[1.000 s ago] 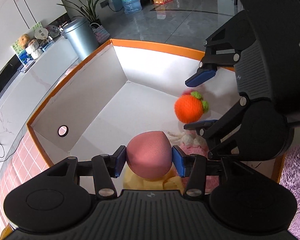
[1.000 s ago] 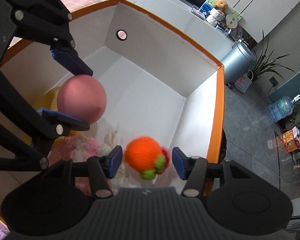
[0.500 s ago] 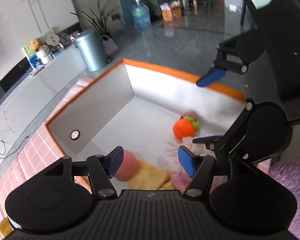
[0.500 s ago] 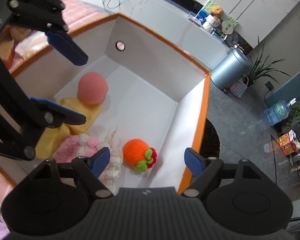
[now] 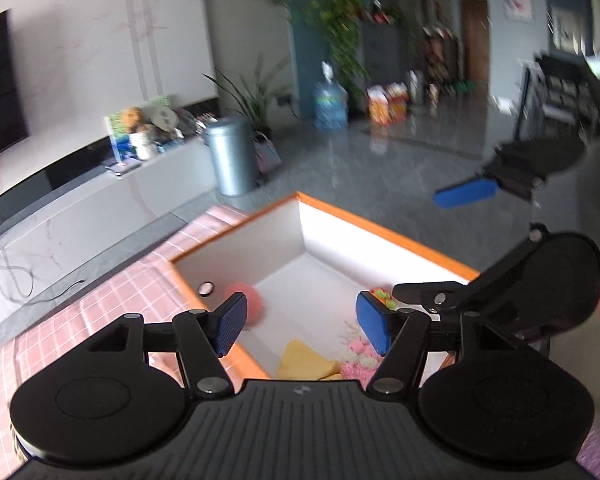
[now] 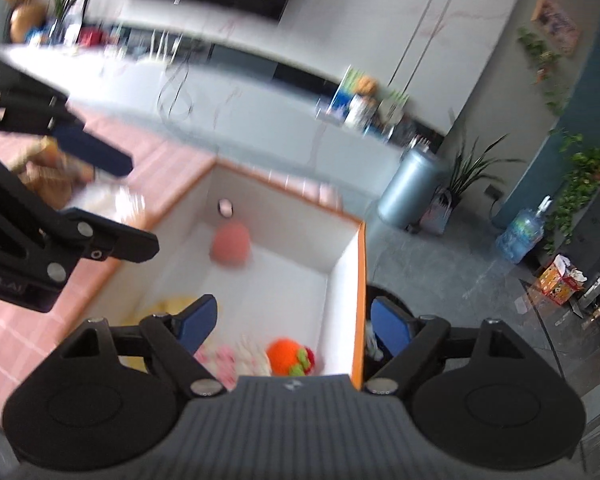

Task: Organize soft objects
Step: 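Withdraw both tools from the box toward the brown towel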

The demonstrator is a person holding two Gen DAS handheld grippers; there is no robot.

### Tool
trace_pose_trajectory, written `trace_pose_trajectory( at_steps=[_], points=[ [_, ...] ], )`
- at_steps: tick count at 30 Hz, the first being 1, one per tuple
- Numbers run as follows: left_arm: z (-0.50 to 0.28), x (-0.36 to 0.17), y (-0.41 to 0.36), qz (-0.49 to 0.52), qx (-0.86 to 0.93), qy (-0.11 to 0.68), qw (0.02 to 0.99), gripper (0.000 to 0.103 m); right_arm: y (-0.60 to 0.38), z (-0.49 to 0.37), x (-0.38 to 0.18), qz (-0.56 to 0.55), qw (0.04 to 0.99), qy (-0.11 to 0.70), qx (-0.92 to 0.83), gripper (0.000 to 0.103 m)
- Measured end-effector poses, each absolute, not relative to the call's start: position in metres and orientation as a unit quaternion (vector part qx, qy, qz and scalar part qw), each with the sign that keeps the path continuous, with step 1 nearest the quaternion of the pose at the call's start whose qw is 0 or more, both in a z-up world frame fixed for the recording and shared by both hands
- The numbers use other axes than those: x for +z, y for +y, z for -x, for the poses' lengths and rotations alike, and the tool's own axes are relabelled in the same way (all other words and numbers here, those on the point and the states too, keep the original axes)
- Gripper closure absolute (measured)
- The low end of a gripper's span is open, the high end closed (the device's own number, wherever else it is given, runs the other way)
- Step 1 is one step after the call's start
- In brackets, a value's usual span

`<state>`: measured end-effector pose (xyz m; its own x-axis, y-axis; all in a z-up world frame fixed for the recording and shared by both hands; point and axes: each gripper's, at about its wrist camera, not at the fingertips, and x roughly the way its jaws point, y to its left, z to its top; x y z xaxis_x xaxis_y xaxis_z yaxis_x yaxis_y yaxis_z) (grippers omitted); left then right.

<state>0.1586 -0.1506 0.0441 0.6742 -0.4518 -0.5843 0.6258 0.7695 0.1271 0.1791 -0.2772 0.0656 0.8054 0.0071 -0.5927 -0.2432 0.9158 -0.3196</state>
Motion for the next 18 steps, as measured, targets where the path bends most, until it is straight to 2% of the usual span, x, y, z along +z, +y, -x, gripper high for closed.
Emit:
trace_pose_trajectory(
  at_steps=[7,18],
  points=[
    [-0.128,0.058,-0.093,-0.080,-0.254,0.243,0.933,0.029,-0.233,-0.138,0.075,0.125,0.965,0.222,0.068,0.021],
    [-0.099,0.030,0.004,0.018,-0.146,0.244,0.959,0.030,-0.146,-0.109,0.045,0.038,0.974,0.199,0.100,0.022]
  ],
)
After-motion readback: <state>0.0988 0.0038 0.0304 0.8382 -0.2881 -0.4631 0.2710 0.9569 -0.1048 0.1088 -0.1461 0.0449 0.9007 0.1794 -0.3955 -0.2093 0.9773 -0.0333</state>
